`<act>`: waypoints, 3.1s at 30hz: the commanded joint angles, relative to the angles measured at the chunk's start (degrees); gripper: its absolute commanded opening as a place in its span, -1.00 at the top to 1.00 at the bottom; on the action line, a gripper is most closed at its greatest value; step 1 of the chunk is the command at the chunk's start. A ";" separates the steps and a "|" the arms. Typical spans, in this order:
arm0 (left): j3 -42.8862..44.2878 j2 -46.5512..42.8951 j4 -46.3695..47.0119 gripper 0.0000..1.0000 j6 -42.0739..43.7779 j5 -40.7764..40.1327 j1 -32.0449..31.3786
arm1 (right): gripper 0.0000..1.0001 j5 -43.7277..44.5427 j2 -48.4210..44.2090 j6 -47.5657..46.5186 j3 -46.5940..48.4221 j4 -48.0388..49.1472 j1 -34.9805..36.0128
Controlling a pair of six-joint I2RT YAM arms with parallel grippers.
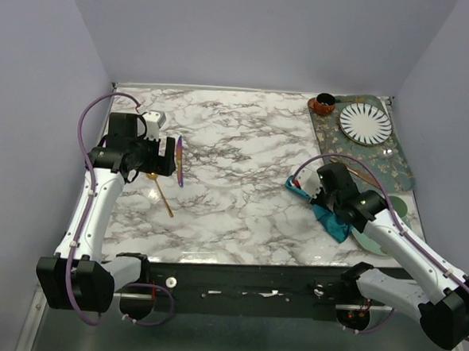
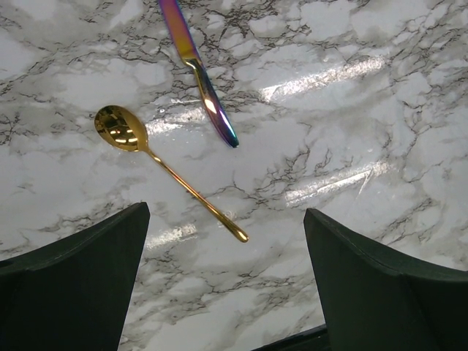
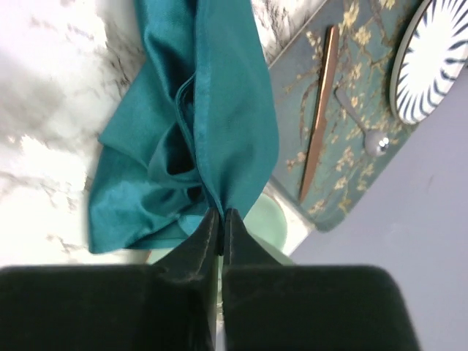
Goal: Fold the napkin into a case and place the utensils inside
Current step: Pick up the crumpled napkin from the center of the board.
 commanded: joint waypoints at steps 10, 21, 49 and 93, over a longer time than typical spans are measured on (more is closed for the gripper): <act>2.37 1.79 4.16 -0.98 1.18 0.48 -0.85 | 0.99 -4.11 -0.21 -3.46 6.65 1.96 0.31; -2.54 -2.17 12.15 -0.97 1.01 9.08 -1.56 | 0.99 -18.62 6.46 -1.70 37.11 2.15 0.31; -7.32 8.09 18.49 -0.81 28.08 22.20 -21.93 | 0.99 -11.87 -25.60 3.22 23.10 -13.07 0.49; 4.32 25.91 3.22 1.00 29.47 0.83 -39.34 | 0.99 -17.31 -12.61 2.70 13.79 -15.10 0.40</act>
